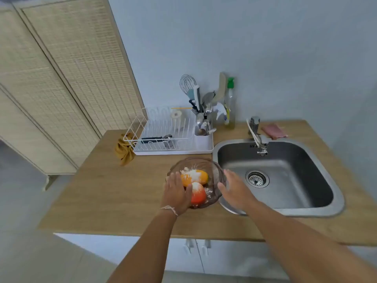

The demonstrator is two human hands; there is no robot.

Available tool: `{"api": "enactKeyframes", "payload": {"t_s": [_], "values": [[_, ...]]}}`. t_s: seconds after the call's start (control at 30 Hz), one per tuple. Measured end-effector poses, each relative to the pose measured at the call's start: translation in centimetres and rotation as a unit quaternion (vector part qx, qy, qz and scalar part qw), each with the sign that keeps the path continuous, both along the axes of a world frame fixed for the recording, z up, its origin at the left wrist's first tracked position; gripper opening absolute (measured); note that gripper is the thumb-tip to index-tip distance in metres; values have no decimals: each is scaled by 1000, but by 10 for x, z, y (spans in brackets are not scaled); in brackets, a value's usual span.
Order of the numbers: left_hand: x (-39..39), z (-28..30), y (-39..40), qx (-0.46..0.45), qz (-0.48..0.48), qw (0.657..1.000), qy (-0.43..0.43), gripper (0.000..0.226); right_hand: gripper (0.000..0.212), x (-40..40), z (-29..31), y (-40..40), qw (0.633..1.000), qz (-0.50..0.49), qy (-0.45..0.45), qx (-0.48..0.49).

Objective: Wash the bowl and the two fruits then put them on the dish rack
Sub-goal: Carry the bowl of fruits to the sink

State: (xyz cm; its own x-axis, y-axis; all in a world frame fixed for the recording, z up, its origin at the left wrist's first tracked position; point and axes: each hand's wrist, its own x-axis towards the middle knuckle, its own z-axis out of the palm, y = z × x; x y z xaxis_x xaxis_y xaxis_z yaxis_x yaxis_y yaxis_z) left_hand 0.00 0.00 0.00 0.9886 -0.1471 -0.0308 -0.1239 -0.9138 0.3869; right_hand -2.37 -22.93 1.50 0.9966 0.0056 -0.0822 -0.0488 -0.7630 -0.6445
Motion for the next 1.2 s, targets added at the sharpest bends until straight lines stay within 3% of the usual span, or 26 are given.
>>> {"api": "enactKeyframes", "payload": {"t_s": [0.2,0.43,0.6,0.9,1.2], "values": [[-2,-11,26,-41,94,994,46,73,73,6,-15,7,998,-5,61,-19],[14,-6,12,-139,120,981,60,73,74,12,-21,10,993,-31,85,75],[19,-13,-25,-138,86,984,73,71,73,3,-25,-18,990,-114,35,69],[32,-7,-131,-143,10,988,64,53,61,-20,-45,-127,985,-166,20,52],[44,-29,-203,-158,-19,980,124,74,60,-16,-67,-179,980,-190,51,-2]]}}
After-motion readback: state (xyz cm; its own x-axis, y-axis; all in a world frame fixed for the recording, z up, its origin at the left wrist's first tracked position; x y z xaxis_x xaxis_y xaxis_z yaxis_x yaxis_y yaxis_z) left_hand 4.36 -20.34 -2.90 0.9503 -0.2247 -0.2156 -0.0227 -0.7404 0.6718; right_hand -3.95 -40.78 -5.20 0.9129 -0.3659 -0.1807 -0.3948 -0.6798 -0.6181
